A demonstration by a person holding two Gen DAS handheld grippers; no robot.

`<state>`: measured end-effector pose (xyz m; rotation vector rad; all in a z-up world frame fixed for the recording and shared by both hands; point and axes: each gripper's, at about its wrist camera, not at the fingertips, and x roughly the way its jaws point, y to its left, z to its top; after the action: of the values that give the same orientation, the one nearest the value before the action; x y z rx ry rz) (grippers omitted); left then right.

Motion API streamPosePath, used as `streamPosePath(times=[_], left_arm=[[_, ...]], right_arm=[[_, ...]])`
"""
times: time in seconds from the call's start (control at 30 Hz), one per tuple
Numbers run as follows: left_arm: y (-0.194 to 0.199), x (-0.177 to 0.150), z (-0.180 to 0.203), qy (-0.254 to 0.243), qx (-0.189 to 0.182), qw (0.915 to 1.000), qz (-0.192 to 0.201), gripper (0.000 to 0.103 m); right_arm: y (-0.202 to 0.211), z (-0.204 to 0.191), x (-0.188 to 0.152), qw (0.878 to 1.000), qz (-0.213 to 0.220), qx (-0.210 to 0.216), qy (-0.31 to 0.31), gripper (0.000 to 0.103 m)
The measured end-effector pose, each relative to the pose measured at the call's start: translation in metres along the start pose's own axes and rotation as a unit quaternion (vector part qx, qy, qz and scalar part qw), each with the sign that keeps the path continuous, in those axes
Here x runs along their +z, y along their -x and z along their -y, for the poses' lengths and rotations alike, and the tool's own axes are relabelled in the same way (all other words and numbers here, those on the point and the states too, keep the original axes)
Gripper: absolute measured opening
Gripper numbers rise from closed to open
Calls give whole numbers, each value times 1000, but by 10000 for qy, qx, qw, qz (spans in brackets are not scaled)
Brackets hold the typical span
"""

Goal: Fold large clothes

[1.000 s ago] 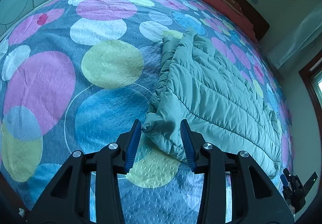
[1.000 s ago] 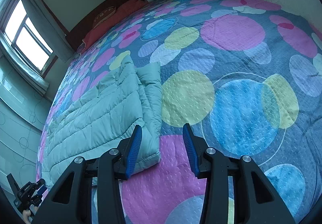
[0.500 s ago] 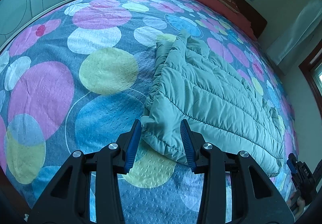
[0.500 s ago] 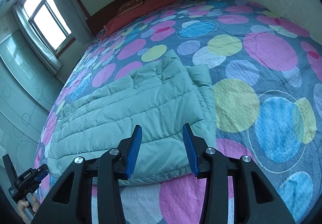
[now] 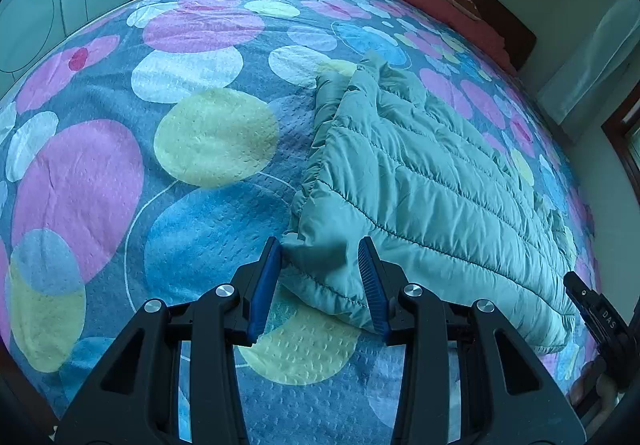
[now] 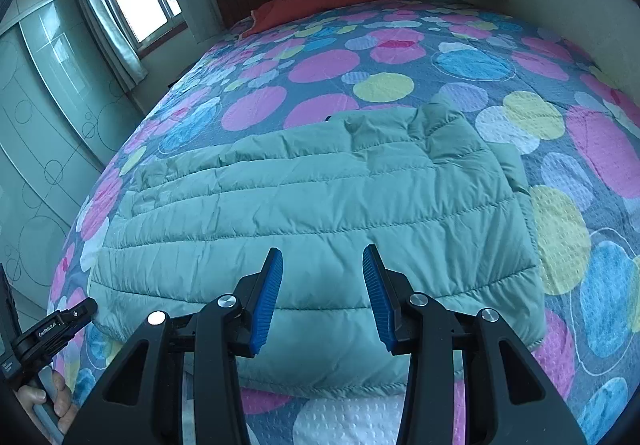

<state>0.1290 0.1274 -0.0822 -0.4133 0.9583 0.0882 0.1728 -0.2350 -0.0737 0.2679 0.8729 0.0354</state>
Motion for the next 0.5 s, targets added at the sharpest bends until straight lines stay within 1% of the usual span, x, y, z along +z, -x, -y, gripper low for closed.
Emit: streamPosePath(times=[0.27, 0.5], left_arm=[[-6, -1, -3, 4, 75, 10000, -18, 40], [-14, -2, -8, 45, 112, 9999, -73, 40]], right_arm=[[-29, -32, 15, 9979, -65, -351, 537, 42], [-52, -61, 24, 9929, -101, -587, 1034, 42]])
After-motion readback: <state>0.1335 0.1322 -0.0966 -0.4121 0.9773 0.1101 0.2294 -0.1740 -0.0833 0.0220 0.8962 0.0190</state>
